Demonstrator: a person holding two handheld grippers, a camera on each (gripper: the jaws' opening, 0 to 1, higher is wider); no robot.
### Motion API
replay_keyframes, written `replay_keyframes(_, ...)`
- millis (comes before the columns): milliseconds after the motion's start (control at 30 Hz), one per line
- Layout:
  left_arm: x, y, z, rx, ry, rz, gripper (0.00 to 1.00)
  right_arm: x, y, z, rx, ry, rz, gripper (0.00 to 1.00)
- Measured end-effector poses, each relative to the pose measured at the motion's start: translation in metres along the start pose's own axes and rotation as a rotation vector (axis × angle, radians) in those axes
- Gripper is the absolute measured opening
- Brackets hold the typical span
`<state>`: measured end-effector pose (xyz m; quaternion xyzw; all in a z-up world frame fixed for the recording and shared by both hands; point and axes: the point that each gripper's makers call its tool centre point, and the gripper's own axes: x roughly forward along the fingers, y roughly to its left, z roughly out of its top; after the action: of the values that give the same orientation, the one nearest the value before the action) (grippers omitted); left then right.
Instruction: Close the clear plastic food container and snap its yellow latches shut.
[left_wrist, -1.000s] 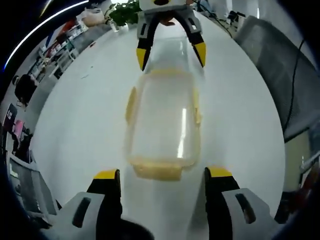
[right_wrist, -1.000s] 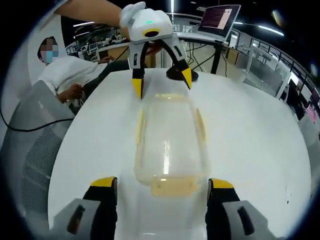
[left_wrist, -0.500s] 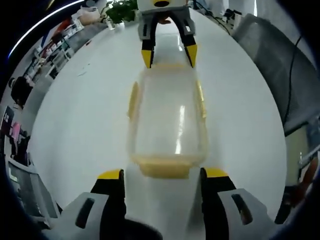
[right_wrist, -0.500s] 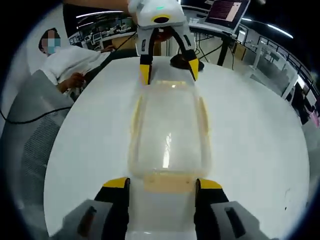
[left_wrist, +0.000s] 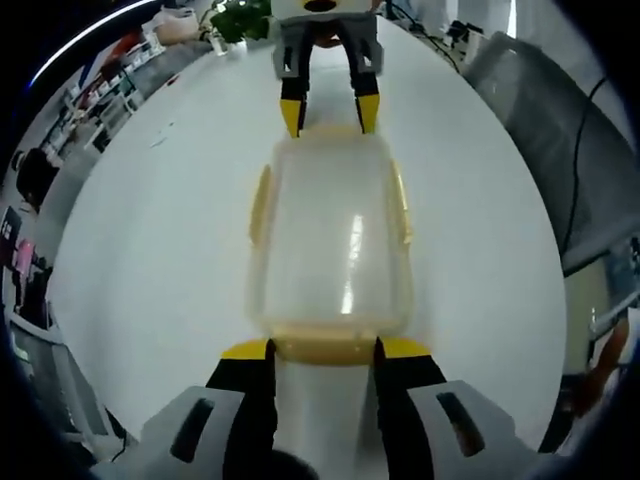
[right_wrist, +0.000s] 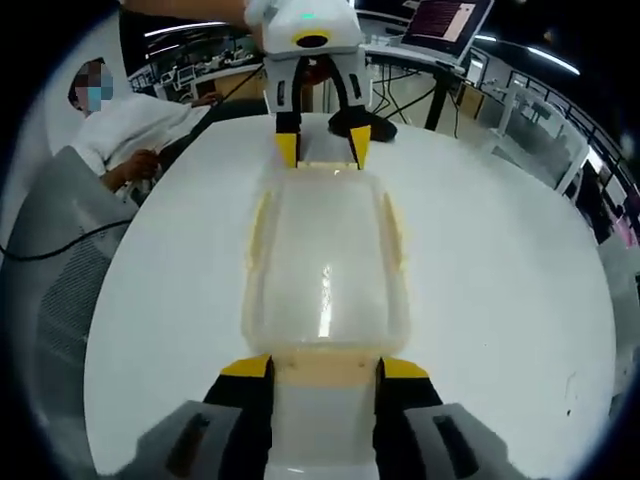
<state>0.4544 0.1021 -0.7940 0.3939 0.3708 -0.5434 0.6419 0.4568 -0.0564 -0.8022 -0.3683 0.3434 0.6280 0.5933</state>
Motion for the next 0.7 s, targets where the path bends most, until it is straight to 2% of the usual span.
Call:
replay_keyframes(200, 0.0008, 0.0001, -0.0006, 0.002, 0.006, -0.019, 0.38, 0.0001, 0.0005, -0.0006, 0.002, 0.005, 0.001, 0.37)
replay_keyframes(433, 0.0023, -0.0001, 0.001, 0.002, 0.017, -0.048, 0.39, 0.0013, 0.0004, -0.0006, -0.009, 0.051, 0.006, 0.38)
replay_keyframes(533, 0.0031, 0.0, 0.0, -0.002, 0.04, -0.056, 0.39, 0.0006, -0.0005, -0.0023, -0.006, 0.04, 0.008, 0.38)
replay_keyframes(700, 0.0033, -0.0006, -0.0027, -0.015, 0.037, -0.069, 0.38, 0.0015, -0.0003, -0.0018, 0.003, 0.032, 0.006, 0.37)
